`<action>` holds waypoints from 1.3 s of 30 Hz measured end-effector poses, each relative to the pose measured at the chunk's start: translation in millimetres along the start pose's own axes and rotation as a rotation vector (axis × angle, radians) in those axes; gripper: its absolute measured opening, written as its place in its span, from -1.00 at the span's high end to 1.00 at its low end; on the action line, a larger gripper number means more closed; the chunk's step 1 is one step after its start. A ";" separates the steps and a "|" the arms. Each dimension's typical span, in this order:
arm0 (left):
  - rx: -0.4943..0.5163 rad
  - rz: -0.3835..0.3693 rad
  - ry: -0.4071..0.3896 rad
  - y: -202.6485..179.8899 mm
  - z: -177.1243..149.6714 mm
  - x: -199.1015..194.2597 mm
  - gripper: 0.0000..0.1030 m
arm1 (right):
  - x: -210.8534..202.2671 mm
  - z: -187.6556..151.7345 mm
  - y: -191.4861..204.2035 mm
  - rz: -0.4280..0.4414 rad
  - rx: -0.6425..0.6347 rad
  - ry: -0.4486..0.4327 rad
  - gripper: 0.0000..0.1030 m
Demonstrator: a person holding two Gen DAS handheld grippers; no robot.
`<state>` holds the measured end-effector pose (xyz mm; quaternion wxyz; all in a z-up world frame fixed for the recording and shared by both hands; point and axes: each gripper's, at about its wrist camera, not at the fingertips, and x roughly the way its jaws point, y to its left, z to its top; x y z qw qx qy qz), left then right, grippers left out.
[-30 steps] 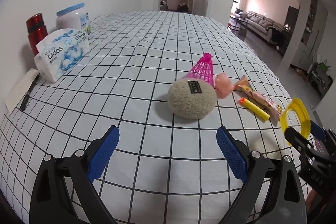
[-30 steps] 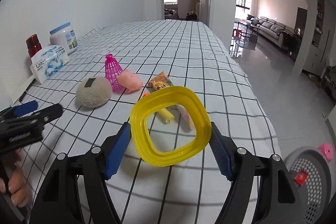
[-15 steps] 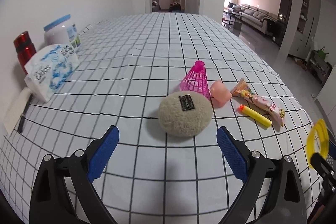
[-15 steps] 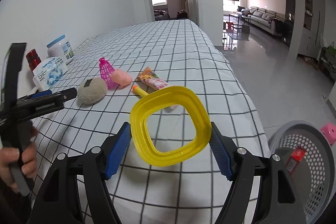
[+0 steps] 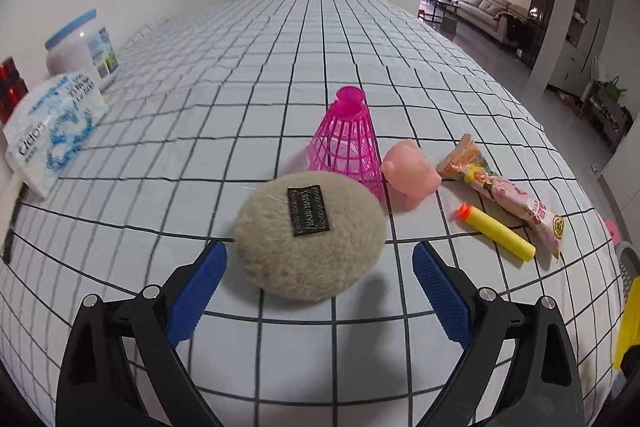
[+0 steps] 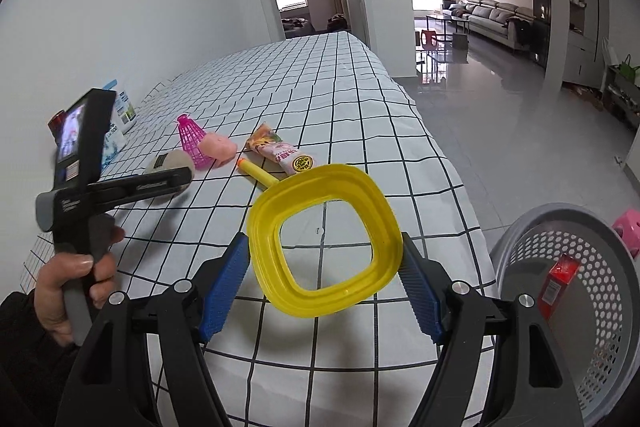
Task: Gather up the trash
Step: 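Grasp the grey fuzzy ball with the left tool while the right tool holds the lid, then carry the ball and lid with both tools over the grey basket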
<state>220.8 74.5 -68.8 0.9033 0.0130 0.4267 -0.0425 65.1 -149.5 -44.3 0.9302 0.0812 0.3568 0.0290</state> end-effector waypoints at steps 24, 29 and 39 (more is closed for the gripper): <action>0.024 0.029 -0.104 6.3 -21.9 -39.5 -0.22 | -9.6 -7.7 -1.4 -0.013 0.016 0.002 -0.38; 0.082 0.047 -0.162 -10.8 -32.0 -69.7 -0.22 | -21.5 -13.3 -13.6 -0.022 0.034 -0.013 -0.38; 0.164 -0.079 -0.204 -73.1 -62.8 -123.5 -0.22 | -51.3 -36.6 -53.5 -0.040 0.098 -0.039 -0.38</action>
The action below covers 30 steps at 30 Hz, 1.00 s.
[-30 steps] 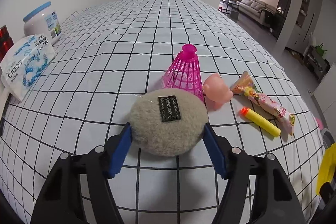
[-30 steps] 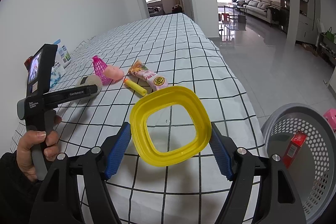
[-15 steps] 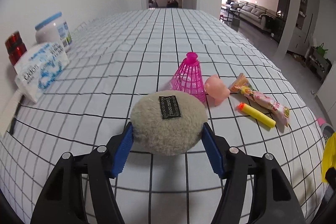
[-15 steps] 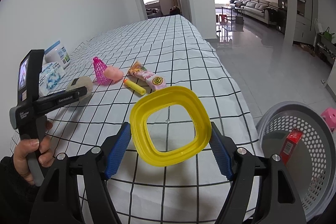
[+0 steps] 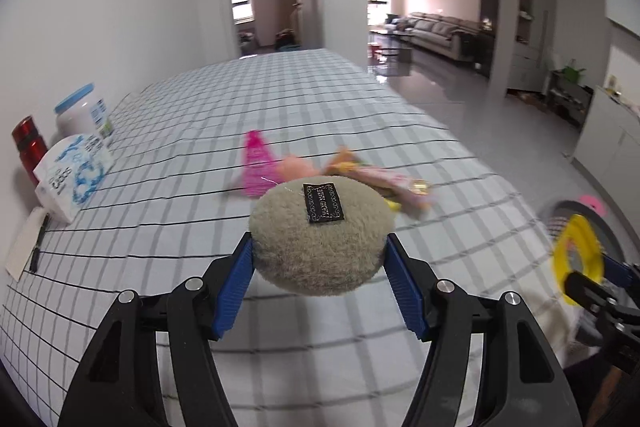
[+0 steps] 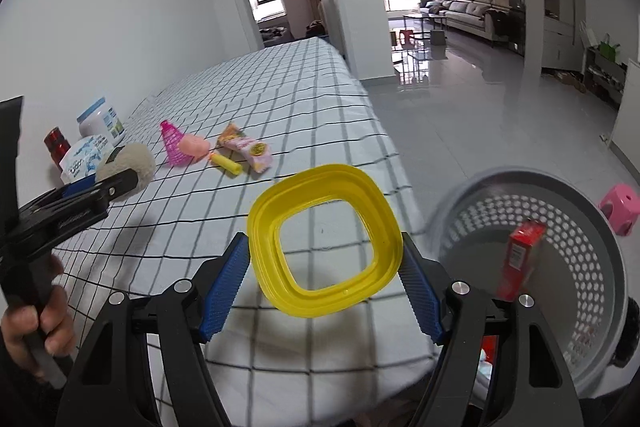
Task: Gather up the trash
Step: 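Carry the ball and lid with both tools over the grey basket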
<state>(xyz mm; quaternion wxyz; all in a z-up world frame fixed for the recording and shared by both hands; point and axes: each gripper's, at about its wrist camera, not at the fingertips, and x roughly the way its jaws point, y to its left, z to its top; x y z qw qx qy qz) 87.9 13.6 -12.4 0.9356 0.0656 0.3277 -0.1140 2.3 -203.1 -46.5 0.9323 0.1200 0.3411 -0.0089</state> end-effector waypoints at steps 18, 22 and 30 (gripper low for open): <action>0.189 -0.297 0.046 -179.7 -13.3 -6.5 -0.22 | -62.1 -39.2 -143.4 -0.209 0.228 -0.078 -0.38; 0.242 -0.347 0.064 -216.9 -15.2 0.1 -0.22 | -65.2 -46.8 -170.5 -0.251 0.274 -0.068 -0.38; 0.317 -0.420 0.111 -271.0 -24.5 17.8 -0.22 | -61.6 -56.4 -205.6 -0.285 0.320 -0.024 -0.38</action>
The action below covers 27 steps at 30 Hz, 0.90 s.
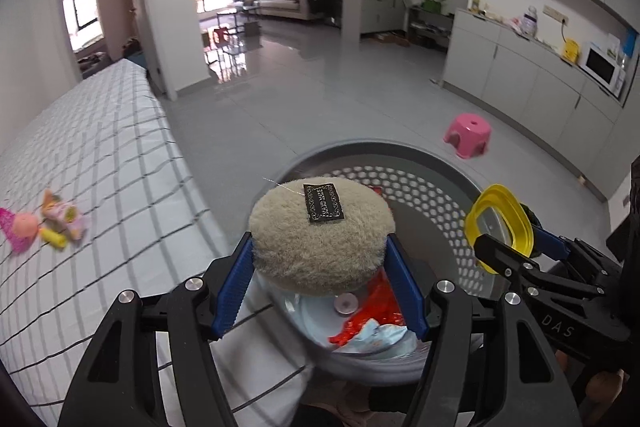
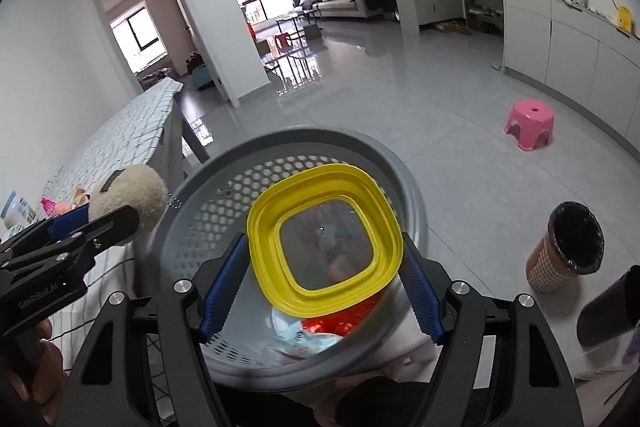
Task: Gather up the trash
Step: 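Carry the ball and lid with both tools over the grey basket, then open both tools to drop the ball and lid into the basket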
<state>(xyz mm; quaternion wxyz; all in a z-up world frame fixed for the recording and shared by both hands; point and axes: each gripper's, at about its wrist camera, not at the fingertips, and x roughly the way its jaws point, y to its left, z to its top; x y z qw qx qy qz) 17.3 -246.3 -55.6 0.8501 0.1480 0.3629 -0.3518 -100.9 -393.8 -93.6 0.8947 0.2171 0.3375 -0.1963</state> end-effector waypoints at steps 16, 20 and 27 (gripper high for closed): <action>-0.021 -0.014 0.065 2.2 1.8 25.1 -0.29 | 18.2 5.7 -4.0 0.022 -0.027 0.037 -0.42; -0.028 -0.009 0.055 5.4 3.1 20.9 -0.37 | 14.7 7.4 -4.7 0.018 -0.018 0.019 -0.51; -0.039 -0.005 0.049 8.2 2.7 16.3 -0.37 | 11.4 7.6 -4.9 0.008 -0.007 0.019 -0.52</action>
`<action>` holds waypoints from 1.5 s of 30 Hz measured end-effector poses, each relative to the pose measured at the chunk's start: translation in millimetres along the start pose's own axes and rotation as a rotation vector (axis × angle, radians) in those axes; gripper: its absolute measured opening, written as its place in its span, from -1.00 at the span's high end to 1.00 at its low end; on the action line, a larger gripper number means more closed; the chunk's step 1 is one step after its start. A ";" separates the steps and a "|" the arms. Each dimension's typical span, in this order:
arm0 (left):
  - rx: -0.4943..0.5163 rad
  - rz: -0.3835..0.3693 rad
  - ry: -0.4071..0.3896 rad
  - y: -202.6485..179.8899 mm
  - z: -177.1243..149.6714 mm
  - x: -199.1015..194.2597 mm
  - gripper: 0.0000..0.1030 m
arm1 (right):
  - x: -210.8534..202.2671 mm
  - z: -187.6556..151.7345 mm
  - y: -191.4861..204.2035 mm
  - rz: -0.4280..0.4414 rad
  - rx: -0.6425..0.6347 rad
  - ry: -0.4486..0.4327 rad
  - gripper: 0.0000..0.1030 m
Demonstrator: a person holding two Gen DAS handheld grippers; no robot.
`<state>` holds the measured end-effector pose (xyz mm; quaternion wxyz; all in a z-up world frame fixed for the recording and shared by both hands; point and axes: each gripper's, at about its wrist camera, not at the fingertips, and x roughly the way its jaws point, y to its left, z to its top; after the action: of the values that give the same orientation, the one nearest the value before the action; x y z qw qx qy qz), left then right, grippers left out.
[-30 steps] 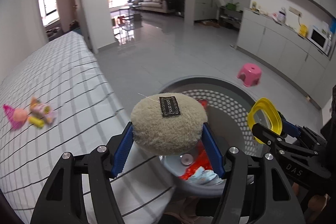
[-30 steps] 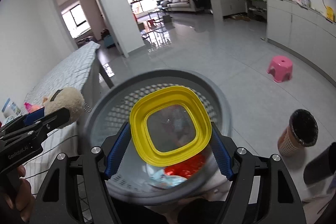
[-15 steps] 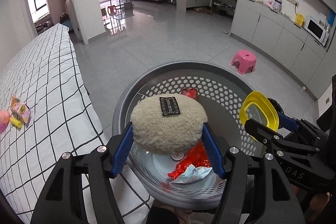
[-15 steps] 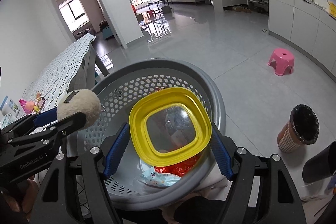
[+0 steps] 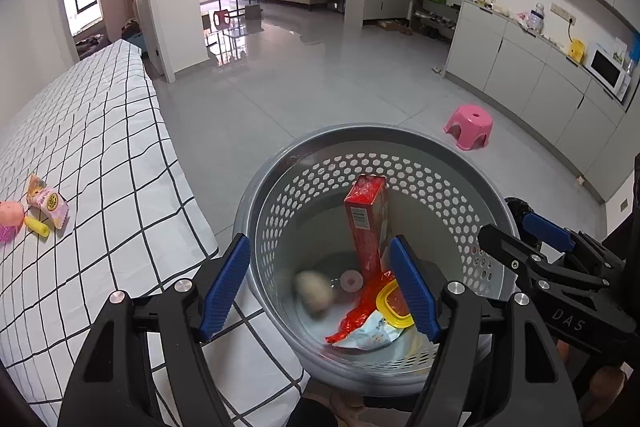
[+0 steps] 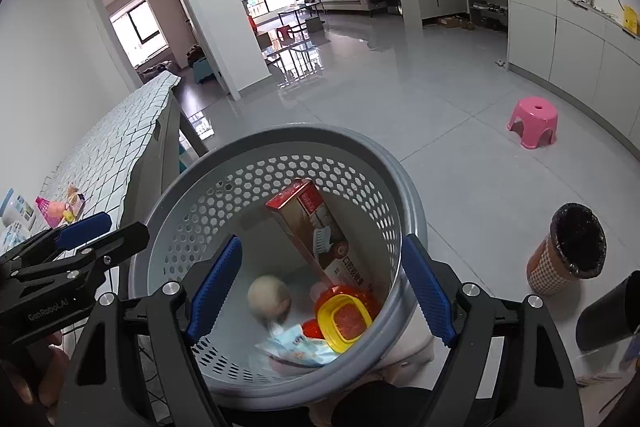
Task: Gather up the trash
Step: 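Open both tools to drop the ball and lid into the basket, then move both open tools back over the table items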
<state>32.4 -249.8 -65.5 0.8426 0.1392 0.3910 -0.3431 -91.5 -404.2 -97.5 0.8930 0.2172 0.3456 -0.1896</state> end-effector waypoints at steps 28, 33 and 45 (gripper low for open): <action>-0.072 0.060 -0.070 33.0 -12.9 -41.1 -0.65 | -20.0 -5.7 38.8 0.050 -0.062 -0.023 -0.52; -0.115 0.108 -0.087 54.3 -20.0 -52.0 -0.68 | -17.3 -3.9 63.2 0.089 -0.105 -0.023 -0.52; -0.282 0.266 -0.122 132.1 -43.0 -87.3 -0.78 | 7.5 14.8 142.9 0.261 -0.244 -0.001 -0.52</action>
<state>58.9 -91.3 -32.3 0.9138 0.0493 0.3617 -0.1781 -8.5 -294.1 -56.2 0.9299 0.1500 0.3346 -0.0286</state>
